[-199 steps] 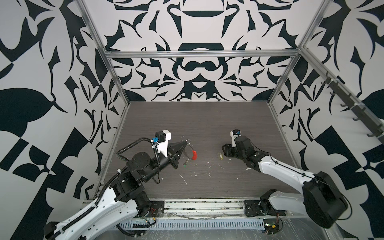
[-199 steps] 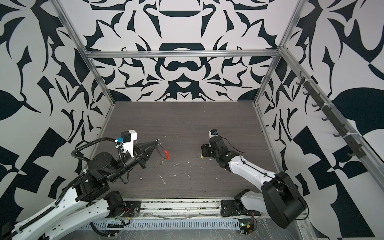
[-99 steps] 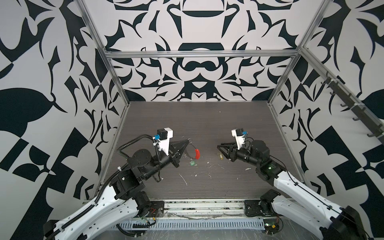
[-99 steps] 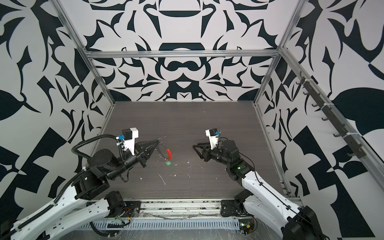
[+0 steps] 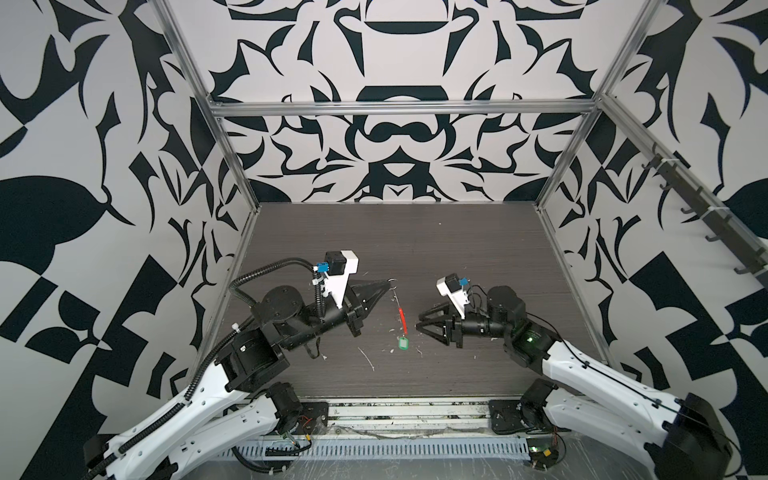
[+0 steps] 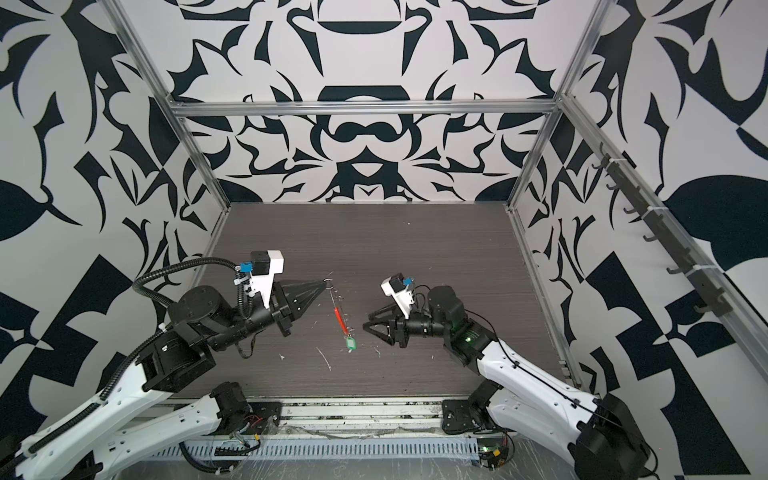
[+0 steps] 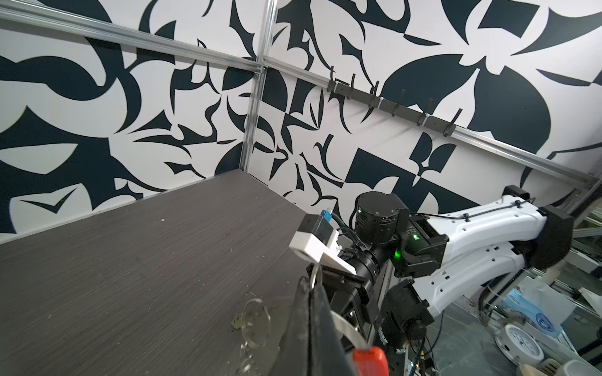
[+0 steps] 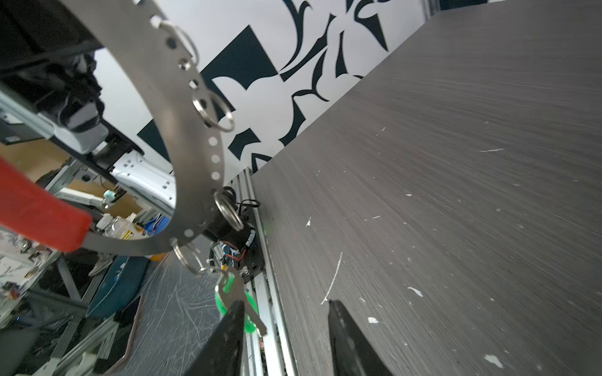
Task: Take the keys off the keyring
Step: 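Bring the right gripper back toward the hoop held by the left gripper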
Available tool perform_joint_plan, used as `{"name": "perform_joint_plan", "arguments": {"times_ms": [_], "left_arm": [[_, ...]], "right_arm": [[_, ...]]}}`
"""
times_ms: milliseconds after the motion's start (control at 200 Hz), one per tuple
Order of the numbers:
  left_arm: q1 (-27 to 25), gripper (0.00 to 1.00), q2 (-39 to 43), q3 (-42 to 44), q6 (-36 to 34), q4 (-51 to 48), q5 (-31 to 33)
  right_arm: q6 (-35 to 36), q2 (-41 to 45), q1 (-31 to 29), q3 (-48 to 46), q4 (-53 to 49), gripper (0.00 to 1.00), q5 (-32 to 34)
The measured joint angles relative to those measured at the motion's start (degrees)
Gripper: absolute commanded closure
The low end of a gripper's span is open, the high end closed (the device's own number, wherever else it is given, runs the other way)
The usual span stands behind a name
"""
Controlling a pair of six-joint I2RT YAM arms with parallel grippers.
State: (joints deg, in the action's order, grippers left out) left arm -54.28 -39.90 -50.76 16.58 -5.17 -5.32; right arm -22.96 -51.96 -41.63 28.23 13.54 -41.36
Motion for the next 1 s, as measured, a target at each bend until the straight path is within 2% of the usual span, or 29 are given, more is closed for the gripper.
{"name": "perform_joint_plan", "arguments": {"times_ms": [270,695,865,1000], "left_arm": [[0.0,1.00,-1.3,-0.5,0.1,-0.2,-2.9],[0.0,1.00,-1.6,-0.8,1.0,0.2,-3.6],[0.0,1.00,-1.6,-0.8,1.9,0.6,-3.1],[0.0,1.00,-1.6,-0.8,2.5,1.5,-3.1]], "right_arm": [[3.1,0.2,-4.1,1.3,-0.8,0.54,2.8],[5.7,-1.9,-8.9,5.3,-1.4,0.59,5.0],[6.8,-3.5,-11.1,6.2,-1.8,0.66,6.6],[7.3,-4.2,-11.8,6.6,-1.7,0.67,7.3]]}}
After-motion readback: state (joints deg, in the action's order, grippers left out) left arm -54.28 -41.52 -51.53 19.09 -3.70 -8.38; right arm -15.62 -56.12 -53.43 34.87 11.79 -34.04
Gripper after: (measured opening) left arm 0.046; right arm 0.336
